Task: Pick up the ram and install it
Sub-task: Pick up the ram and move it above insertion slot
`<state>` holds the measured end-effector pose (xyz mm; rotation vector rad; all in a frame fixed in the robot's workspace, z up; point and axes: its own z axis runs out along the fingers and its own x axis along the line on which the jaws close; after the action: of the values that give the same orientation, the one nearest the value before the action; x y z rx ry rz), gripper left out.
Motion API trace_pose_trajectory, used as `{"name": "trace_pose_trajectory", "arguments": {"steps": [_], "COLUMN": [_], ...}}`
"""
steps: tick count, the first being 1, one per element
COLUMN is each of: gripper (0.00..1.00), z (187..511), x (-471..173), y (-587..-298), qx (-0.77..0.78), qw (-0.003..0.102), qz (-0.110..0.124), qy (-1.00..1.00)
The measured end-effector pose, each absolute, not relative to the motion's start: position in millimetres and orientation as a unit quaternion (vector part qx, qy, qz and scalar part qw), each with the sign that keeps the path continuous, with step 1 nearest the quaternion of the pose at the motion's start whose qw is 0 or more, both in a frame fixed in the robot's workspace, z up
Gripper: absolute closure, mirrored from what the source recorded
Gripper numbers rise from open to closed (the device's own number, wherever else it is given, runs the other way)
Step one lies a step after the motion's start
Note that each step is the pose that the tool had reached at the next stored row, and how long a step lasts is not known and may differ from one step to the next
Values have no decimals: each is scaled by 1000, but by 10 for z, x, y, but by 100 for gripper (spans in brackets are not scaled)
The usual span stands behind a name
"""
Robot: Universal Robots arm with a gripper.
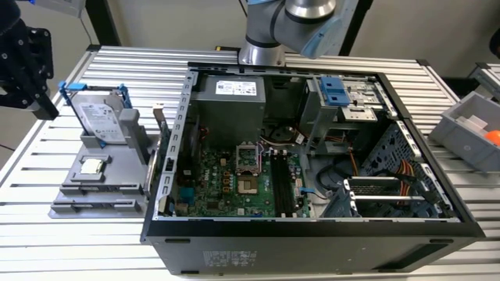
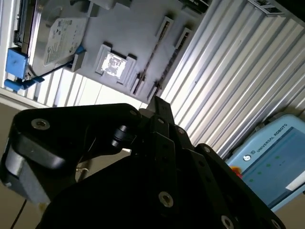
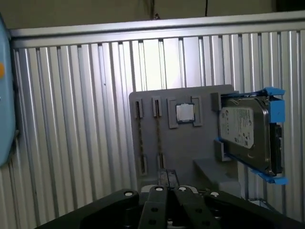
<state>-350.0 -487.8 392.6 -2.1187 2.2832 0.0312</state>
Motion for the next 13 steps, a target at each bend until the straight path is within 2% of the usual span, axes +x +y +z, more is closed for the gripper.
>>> {"name": "trace_pose_trajectory", "arguments": {"steps": [13], "gripper": [100], "z": [3926], "x": [-3500], "y": [-4878], "qx": [-708], "qw": [13], "qz": [11], "qy": [706]}}
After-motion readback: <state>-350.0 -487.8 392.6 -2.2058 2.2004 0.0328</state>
